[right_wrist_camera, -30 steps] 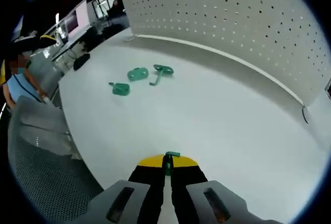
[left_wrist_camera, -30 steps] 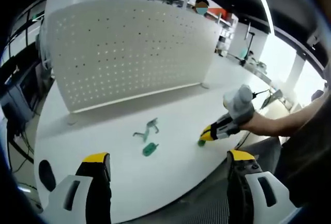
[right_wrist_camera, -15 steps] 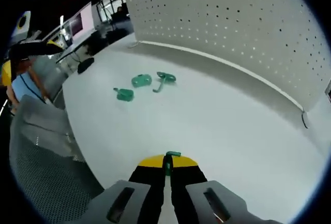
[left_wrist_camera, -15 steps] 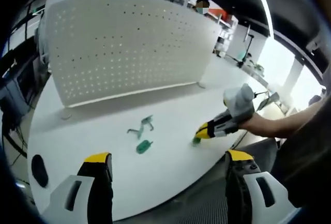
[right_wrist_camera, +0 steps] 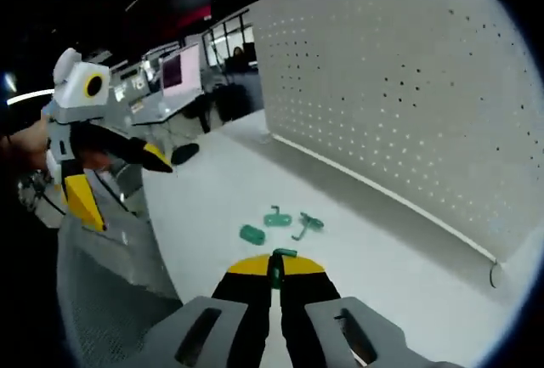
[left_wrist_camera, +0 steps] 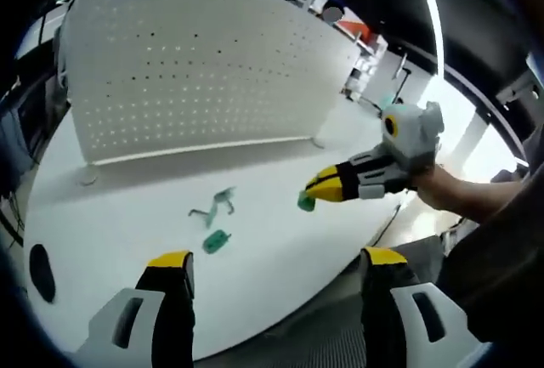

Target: Insert the hook assembly into the mounting plate slot until the hook locks in place.

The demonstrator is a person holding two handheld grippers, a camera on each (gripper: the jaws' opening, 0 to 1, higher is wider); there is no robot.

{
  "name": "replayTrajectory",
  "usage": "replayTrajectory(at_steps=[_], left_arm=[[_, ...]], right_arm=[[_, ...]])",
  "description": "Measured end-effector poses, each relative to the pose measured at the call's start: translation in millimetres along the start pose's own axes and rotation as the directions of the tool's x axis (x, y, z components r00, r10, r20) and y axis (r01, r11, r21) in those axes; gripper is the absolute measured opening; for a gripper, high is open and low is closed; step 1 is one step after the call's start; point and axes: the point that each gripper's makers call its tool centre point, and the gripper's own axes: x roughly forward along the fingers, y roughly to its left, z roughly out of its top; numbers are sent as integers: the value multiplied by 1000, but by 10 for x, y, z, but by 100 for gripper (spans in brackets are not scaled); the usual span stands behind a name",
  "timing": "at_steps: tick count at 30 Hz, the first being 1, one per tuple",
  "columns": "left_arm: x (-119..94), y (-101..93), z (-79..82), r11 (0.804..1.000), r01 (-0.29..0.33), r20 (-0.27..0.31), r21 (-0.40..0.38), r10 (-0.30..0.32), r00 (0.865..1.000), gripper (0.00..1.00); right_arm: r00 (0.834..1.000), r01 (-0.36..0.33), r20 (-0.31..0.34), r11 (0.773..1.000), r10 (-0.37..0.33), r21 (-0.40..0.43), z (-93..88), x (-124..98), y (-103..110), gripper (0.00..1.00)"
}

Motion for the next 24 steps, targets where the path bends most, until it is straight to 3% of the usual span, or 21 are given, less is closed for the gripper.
replayTrajectory(at_steps=[7, 15, 20, 22, 24], left_arm=[[46, -51, 95, 999, 31, 13, -6, -31, 999, 72], [59, -135, 120, 996, 84, 17, -38, -83, 996, 59], [73, -239, 121, 988, 141, 19, -64, -140, 990, 47], [72, -272, 117, 983, 163, 20, -78, -162, 987, 44], [61, -291, 115, 979, 183, 25, -94, -182, 983, 40]], right_arm=[[995, -61, 71, 996, 66, -72, 326, -80, 258, 0], [986, -125, 99, 986, 136, -105, 442, -114, 495, 0], [971, -186, 115, 965, 210, -184, 511, -139, 708, 0], [959, -225, 131, 955, 252, -193, 551, -168, 811, 0], [940, -263, 150, 930, 307, -258, 607, -206, 925, 0]])
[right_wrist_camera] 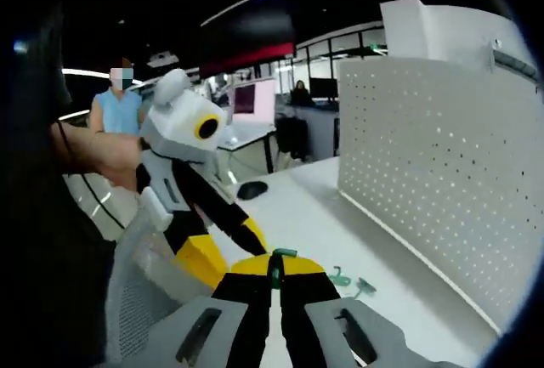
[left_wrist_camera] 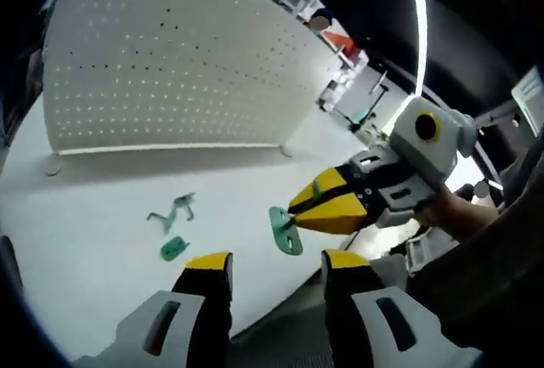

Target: Insert the hook assembly into the mounting plate slot until the hook locks in place.

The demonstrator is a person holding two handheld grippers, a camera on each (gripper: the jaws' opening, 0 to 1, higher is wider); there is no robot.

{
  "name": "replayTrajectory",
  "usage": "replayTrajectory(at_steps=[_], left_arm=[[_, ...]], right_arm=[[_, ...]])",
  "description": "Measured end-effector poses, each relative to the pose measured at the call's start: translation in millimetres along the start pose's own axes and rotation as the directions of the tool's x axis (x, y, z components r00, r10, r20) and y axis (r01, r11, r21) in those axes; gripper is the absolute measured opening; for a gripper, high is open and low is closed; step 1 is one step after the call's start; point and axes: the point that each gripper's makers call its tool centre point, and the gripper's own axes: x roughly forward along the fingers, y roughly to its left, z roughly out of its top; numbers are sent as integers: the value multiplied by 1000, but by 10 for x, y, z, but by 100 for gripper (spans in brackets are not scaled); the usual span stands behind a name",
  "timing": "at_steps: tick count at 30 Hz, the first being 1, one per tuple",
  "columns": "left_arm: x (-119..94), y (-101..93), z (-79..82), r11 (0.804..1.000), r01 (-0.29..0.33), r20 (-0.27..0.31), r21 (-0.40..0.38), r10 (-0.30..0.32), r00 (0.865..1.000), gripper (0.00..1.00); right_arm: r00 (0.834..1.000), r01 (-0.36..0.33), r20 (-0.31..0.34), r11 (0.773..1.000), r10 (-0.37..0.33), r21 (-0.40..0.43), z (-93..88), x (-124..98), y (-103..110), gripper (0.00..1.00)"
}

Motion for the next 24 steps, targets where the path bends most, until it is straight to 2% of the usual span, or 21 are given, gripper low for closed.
replayTrajectory(at_steps=[4, 6, 11, 15, 16, 24], left_arm=[[-25, -41, 6, 998, 45, 16, -53, -44, 999, 34], [-36, -64, 7, 995, 67, 23, -71, -66, 998, 31], [-41, -118, -20, 990, 100, 25, -98, -98, 995, 26], [-61, -291, -12, 972, 198, 34, -126, -195, 980, 13], [-65, -307, -12, 971, 206, 35, -125, -203, 979, 10], [-79, -342, -39, 964, 227, 31, -140, -225, 974, 9]], right_arm=[[999, -51, -6, 990, 51, -128, 69, -10, 140, 0], [997, -76, -6, 977, 77, -198, 113, -11, 213, 0], [996, -90, -15, 971, 89, -220, 127, -9, 234, 0], [994, -112, -11, 963, 112, -246, 148, -19, 268, 0], [993, -117, -11, 961, 118, -250, 149, -20, 275, 0], [988, -149, -12, 936, 153, -320, 161, -28, 336, 0]])
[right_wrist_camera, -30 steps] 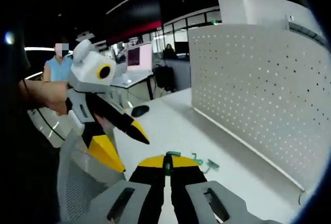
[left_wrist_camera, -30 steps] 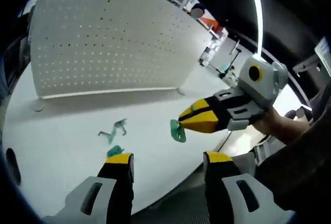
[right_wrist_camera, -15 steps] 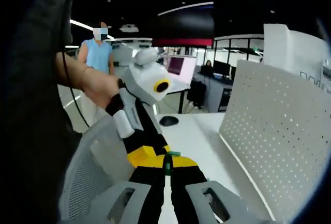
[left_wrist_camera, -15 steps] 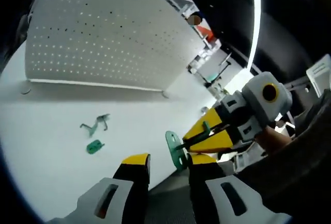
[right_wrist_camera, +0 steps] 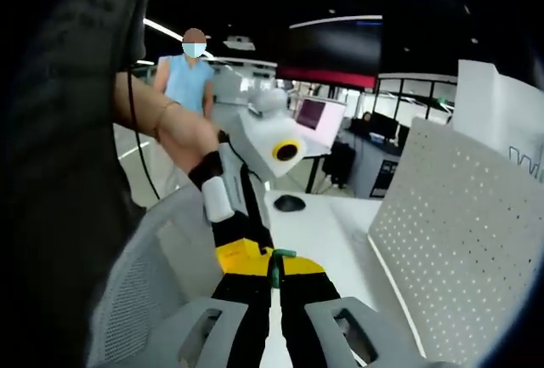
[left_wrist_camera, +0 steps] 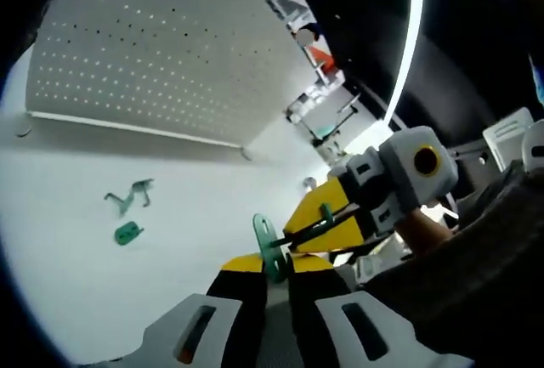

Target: Insert the hook assembly into the mounting plate slot until the hook locks in place.

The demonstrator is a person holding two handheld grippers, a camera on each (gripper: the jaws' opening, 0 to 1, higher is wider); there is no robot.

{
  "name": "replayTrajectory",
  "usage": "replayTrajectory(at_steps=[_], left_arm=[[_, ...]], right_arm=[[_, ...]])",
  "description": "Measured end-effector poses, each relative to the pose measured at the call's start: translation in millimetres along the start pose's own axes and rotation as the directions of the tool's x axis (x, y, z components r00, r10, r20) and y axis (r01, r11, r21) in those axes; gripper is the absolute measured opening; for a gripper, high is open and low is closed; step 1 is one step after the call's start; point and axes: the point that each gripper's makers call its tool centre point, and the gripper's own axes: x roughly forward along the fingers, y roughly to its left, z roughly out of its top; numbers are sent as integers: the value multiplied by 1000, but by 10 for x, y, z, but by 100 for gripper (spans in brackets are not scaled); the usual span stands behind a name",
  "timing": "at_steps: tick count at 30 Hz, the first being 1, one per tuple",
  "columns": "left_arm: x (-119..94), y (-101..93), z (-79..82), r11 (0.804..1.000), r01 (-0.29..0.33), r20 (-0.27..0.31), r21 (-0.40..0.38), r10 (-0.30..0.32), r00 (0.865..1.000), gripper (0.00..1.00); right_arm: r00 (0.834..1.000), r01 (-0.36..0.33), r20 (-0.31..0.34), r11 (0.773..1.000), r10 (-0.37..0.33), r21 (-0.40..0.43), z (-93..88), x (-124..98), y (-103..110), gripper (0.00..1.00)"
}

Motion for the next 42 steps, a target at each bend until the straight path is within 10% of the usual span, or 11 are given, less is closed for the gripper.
replayTrajectory(at_steps=[42], left_arm=[[-84, 143, 315, 996, -93, 90, 9, 92, 992, 1]], right_arm=[[993, 116, -10, 983, -115, 143, 56, -111, -247, 12]])
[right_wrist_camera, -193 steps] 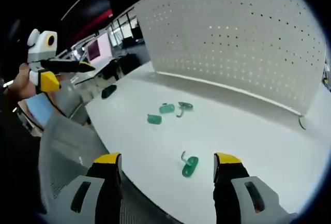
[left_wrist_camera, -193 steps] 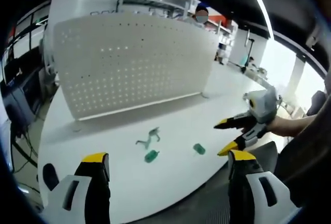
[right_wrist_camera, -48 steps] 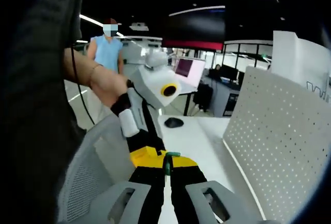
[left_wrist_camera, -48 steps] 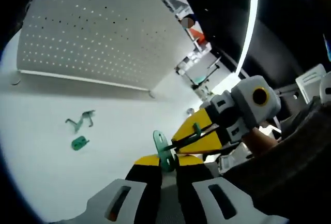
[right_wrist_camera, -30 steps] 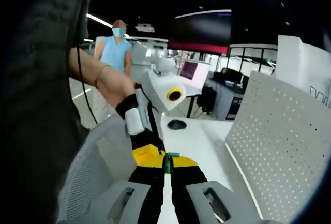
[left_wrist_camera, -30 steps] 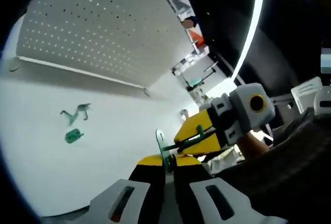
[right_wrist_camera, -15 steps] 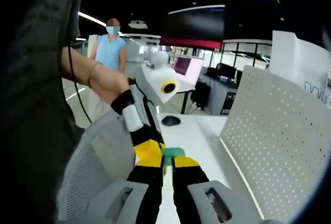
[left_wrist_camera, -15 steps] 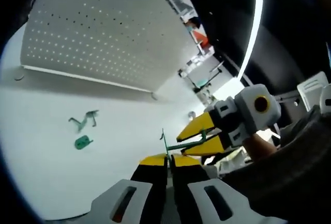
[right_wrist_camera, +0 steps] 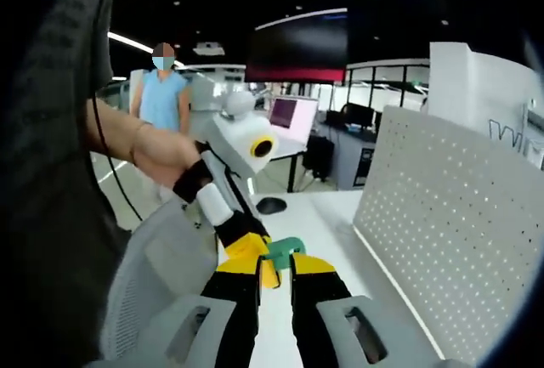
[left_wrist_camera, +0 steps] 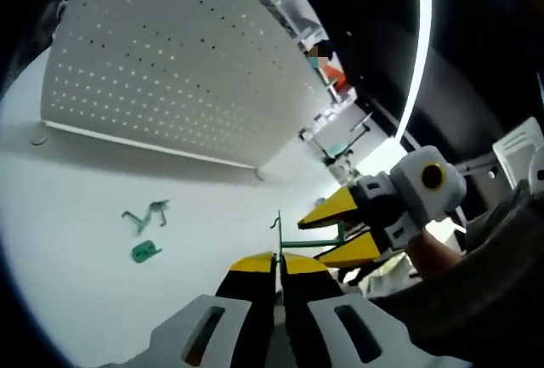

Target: Insert the hook assembly into the mounting plate slot until the hook locks in place.

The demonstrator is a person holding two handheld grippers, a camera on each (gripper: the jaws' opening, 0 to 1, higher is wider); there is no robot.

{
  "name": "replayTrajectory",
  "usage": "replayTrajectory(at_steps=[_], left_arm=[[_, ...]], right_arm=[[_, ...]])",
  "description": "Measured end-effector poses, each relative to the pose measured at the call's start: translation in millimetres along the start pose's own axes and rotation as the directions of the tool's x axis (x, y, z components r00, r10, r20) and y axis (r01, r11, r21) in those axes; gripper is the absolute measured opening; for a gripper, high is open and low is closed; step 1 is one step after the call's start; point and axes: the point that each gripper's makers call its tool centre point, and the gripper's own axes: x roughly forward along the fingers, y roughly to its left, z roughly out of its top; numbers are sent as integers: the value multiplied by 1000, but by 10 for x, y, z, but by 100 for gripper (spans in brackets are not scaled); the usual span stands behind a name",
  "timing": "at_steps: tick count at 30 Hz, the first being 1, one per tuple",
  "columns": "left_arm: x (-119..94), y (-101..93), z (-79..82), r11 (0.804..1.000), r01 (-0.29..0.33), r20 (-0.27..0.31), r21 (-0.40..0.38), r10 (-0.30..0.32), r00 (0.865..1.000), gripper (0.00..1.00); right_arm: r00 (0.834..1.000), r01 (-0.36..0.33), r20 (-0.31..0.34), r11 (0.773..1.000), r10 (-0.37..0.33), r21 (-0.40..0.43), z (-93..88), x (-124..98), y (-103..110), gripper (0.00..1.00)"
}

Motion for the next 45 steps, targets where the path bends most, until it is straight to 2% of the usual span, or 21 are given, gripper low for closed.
replayTrajectory(at_steps=[2, 6, 8, 9, 10, 11, 13, 15, 20, 21, 23, 24, 25, 28, 32, 34, 35, 38, 40, 45], left_arm=[[-4, 27, 6, 1000, -16, -4, 16, 16, 1000, 1], [-34, 88, 75, 999, -48, 31, 10, 48, 998, 1], [-68, 190, 123, 994, -107, 55, 4, 107, 993, 1], [-95, 266, 148, 988, -150, 66, 26, 149, 987, 1], [-110, 297, 150, 985, -169, 64, 30, 166, 984, 1], [-133, 339, 178, 980, -195, 76, 40, 192, 978, 1], [-177, 399, 217, 969, -239, 93, 63, 233, 968, 1], [-212, 446, 252, 956, -276, 109, 95, 265, 958, 1], [-254, 447, 331, 929, -325, 153, 175, 300, 942, 1], [-259, 449, 343, 922, -337, 158, 190, 310, 938, 1], [-268, 446, 382, 903, -366, 178, 224, 331, 927, 1], [-274, 433, 417, 897, -380, 200, 227, 339, 919, 1], [-275, 413, 439, 899, -382, 215, 215, 338, 916, 1], [-234, 318, 495, 907, -365, 251, 211, 310, 917, 1], [-146, 195, 527, 895, -361, 267, 261, 292, 918, 1], [-128, 163, 552, 895, -358, 279, 268, 284, 917, 1], [-124, 142, 559, 896, -355, 284, 268, 279, 918, 1], [-109, 77, 575, 893, -353, 299, 280, 269, 916, 1], [-90, 43, 571, 890, -349, 299, 292, 262, 918, 1], [-52, -37, 589, 886, -337, 313, 320, 237, 920, 1]], right_arm=[[1000, 7, -3, 1000, -7, 13, -20, -35, -26, 12], [999, 35, -6, 997, -34, 70, -65, -110, -73, 15], [999, 50, -3, 994, -50, 98, -93, -143, -86, 15], [996, 89, -2, 992, -90, 88, -120, -162, -136, 15], [993, 117, -17, 990, -116, 77, -164, -176, -168, 15], [992, 120, -39, 989, -118, 81, -218, -179, -154, 15], [991, 129, -39, 987, -125, 96, -231, -185, -152, 15], [990, 138, -41, 978, -133, 155, -249, -190, -139, 17], [988, 156, -21, 965, -155, 213, -227, -171, -147, 17], [986, 165, -7, 951, -169, 263, -201, -167, -162, 16], [983, 165, 20, 935, -180, 313, -148, -164, -189, 16], [980, 168, 39, 917, -195, 361, -108, -165, -214, 16], [977, 171, 51, 907, -206, 386, -82, -166, -234, 16], [966, 167, 106, 881, -236, 443, 29, -164, -280, 16], [945, 154, 171, 840, -279, 520, 169, -160, -340, 16], [929, 136, 207, 804, -306, 579, 226, -177, -390, 16], [922, 126, 217, 777, -322, 617, 234, -186, -419, 16], [912, 106, 233, 742, -338, 663, 238, -196, -454, 16], [910, 86, 250, 738, -332, 669, 263, -195, -444, 16], [914, 81, 239, 727, -327, 682, 269, -164, -425, 14]])
